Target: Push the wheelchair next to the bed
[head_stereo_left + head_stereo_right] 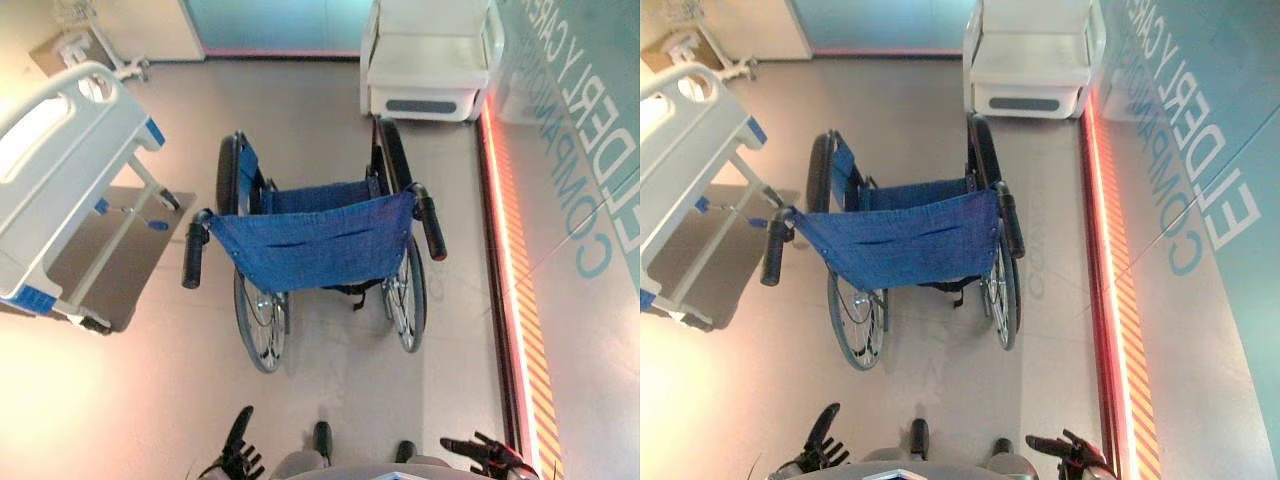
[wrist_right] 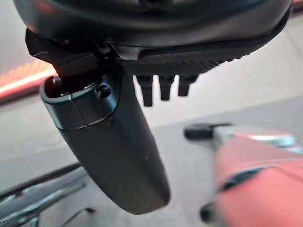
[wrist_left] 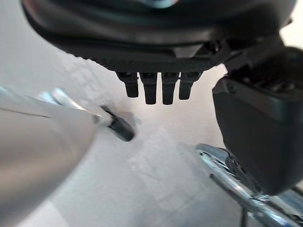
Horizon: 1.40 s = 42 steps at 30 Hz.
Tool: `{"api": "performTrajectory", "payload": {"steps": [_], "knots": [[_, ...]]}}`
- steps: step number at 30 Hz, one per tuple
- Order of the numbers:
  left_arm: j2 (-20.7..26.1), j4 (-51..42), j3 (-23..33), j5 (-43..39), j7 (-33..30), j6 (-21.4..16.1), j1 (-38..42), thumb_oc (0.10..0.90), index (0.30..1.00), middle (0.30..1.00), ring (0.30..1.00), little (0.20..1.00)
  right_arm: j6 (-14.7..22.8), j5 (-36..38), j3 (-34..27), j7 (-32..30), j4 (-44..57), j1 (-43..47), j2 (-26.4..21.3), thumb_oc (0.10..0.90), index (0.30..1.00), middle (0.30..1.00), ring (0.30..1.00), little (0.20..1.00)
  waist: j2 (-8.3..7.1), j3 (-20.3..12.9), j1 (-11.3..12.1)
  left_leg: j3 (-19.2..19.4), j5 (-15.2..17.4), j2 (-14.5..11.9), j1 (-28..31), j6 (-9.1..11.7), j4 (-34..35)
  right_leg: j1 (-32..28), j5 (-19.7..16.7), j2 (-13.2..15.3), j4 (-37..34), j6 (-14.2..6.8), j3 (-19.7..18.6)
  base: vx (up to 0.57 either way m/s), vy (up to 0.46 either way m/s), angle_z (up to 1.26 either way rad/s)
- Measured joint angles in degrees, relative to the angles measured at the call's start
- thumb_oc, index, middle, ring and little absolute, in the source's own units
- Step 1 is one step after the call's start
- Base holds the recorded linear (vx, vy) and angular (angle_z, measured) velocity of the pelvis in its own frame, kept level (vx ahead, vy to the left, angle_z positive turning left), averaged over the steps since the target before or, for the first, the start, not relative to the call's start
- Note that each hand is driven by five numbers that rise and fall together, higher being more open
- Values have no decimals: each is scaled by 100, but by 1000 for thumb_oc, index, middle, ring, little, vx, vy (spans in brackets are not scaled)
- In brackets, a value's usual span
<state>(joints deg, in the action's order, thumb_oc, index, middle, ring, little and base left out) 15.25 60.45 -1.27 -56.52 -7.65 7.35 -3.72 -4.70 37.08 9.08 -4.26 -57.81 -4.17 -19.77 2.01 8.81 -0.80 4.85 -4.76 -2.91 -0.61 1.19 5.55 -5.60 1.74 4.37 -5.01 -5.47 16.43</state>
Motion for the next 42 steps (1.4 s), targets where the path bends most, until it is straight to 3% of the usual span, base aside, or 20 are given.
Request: {"api": "performTrajectory", "payload": {"steps": [4,11,16,21,28,34,42], "knots": [[349,-678,242,-250,-343,5,-3,800,900,900,900,900,-13,248,-206,-386,1038,38,-189,800,900,900,900,900,-101,206,18,-51,-34,25,-28,-8,-36,13,0,17,0,-2,18,-32,5,7],[818,-1236,757,-525,-773,-46,-70,800,900,900,900,900,-34,417,-553,-792,2127,63,-600,800,900,900,900,900,-38,262,31,-126,-39,32,-4,-11,1,-37,1,19,-2,-5,23,31,7,6],[887,-1762,1312,-732,-1056,-55,-247,800,900,900,900,900,-114,413,-902,-1281,3061,-136,-742,800,900,900,900,900,-21,273,20,-140,-43,33,21,-7,2,-69,-1,20,-2,-8,43,7,3,1],[1030,-2437,1424,-717,-1262,-256,-311,800,900,900,900,900,-81,391,-1290,-1779,3653,-175,-848,800,900,900,900,900,-17,272,30,-154,-48,35,42,-9,2,-101,-4,21,-3,-12,59,13,5,1],[1103,-4207,1568,-335,-1728,-277,-300,800,900,900,900,900,169,308,-1575,-2677,4919,-165,-889,800,900,900,900,900,-2,273,76,-163,-68,38,41,-23,-11,-109,-4,22,-2,-13,92,9,1,0],[1453,-5177,1558,152,-1740,-173,-220,800,900,900,900,900,257,27,-1615,-2860,5719,-41,-975,800,900,900,900,900,27,278,134,-164,-85,38,43,-21,-37,-113,-5,22,-1,-14,93,0,0,0],[1918,-5499,1550,277,-1400,136,-70,800,900,900,900,900,226,-28,-1619,-2755,5979,429,-1531,800,900,900,900,900,60,304,237,-157,-87,39,23,-17,-38,-103,-5,17,-1,-14,98,1,-1,0]]}}
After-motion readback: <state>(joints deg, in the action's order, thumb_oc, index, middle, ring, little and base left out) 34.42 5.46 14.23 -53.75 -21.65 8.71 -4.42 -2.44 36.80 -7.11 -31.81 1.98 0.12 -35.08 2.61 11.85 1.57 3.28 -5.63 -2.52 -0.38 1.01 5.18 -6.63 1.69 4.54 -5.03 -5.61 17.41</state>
